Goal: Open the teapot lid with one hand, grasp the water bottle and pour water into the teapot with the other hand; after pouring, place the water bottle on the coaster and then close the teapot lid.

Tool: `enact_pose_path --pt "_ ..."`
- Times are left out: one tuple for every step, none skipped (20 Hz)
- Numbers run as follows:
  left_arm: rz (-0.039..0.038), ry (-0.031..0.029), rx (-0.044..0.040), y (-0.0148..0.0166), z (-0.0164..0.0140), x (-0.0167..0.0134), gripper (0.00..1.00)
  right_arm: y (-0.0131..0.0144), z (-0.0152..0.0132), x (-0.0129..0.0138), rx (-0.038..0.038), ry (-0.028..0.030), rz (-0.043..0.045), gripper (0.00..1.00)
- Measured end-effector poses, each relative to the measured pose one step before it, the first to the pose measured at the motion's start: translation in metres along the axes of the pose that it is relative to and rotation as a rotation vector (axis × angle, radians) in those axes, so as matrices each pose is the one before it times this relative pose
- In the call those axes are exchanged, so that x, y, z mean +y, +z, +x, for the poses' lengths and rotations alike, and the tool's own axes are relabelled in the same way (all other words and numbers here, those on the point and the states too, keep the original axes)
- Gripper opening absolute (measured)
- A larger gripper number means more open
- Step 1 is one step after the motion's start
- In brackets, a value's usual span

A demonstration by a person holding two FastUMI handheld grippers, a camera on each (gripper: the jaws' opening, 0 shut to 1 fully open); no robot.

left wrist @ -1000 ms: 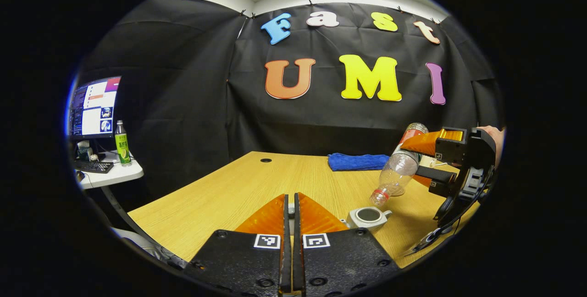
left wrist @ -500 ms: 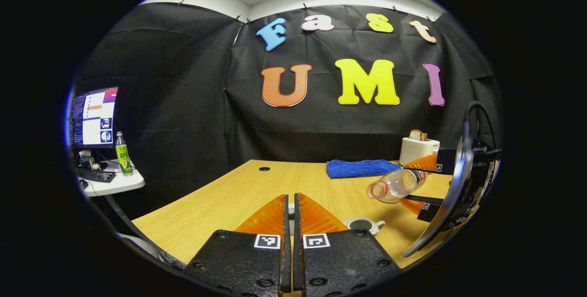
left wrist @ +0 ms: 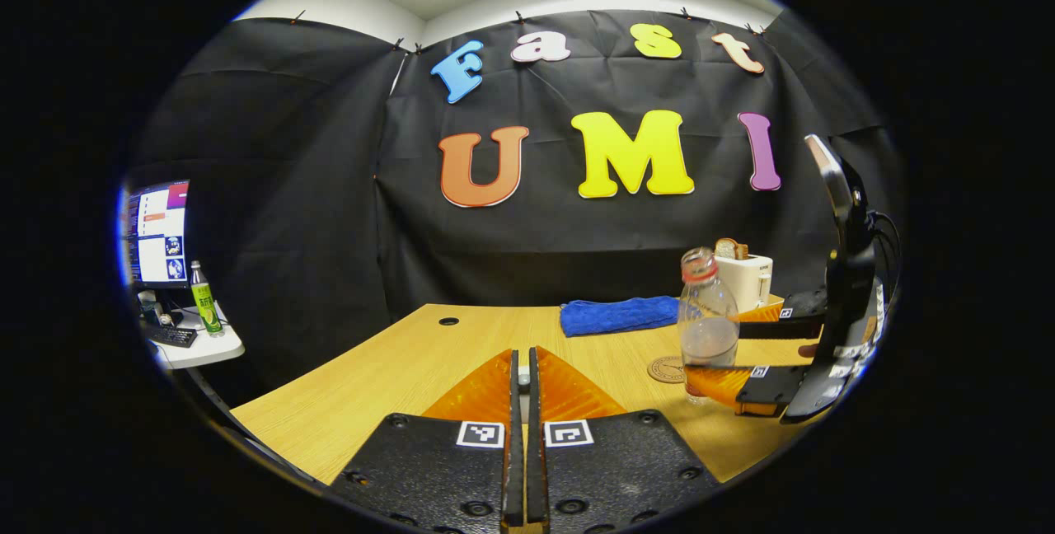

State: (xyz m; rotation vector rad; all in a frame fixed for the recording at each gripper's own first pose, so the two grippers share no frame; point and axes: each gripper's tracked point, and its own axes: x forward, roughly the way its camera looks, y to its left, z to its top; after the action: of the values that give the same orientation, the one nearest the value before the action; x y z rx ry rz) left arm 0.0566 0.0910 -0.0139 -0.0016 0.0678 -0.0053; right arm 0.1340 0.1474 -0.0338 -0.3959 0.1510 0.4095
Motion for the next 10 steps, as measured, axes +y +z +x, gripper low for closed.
enact_pose_path --pt "0.00294 -0.00468 0.00175 -0.00041 0.00143 -0.00297 0.04 0.00652 -0.00306 -0.01446 -0.02611 -0.01540 0.06817 0.71" --pt "0.00153 -0.00559 0.00062 -0.00031 0.00147 -0.00347 0.04 0.00719 -0.00117 -0.01398 -0.02102 -0.01894 0.05983 0.72" --pt "-0.00125 -0.00547 0.00254 0.00035 0.00090 -0.00308 0.04 0.00501 0.00037 -0.01288 -0.01583 -0.01635 0.05109 0.72" --pt "-0.00093 -0.00693 -0.00618 0.00122 0.00085 -0.00293 0.04 0.00530 0.00228 -0.01122 -0.00713 -0.00956 0.03882 0.72" --pt "0.00007 -0.00720 -0.01135 0.00316 0.00155 -0.00350 0.04 0.00178 0.00153 -0.00775 -0.00363 -0.01074 0.03210 0.72" --pt "-0.00295 -0.00574 -0.00735 0.00202 0.00134 -0.00209 0.04 0.00086 0.00440 -0.00727 0.00010 -0.00933 0.02170 0.71" --pt "-0.00497 -0.00509 -0.00412 0.00160 0.00121 -0.00104 0.04 0.00157 0.00524 -0.00625 0.00249 -0.00354 0.01583 0.71" --pt "-0.00138 -0.00241 -0.00258 -0.00021 0.00126 -0.00076 0.04 0.00137 0.00640 -0.00340 0.00171 0.00097 0.02152 0.71" --pt "-0.00050 0.00070 0.00003 -0.00048 -0.00030 0.00045 0.04 -0.00027 0.00621 -0.00099 0.00183 0.00555 0.01914 0.71" --pt "-0.00332 0.00107 -0.00028 -0.00028 -0.00030 0.00158 0.04 -0.00221 0.00978 -0.00006 0.00733 0.01042 0.01212 0.71"
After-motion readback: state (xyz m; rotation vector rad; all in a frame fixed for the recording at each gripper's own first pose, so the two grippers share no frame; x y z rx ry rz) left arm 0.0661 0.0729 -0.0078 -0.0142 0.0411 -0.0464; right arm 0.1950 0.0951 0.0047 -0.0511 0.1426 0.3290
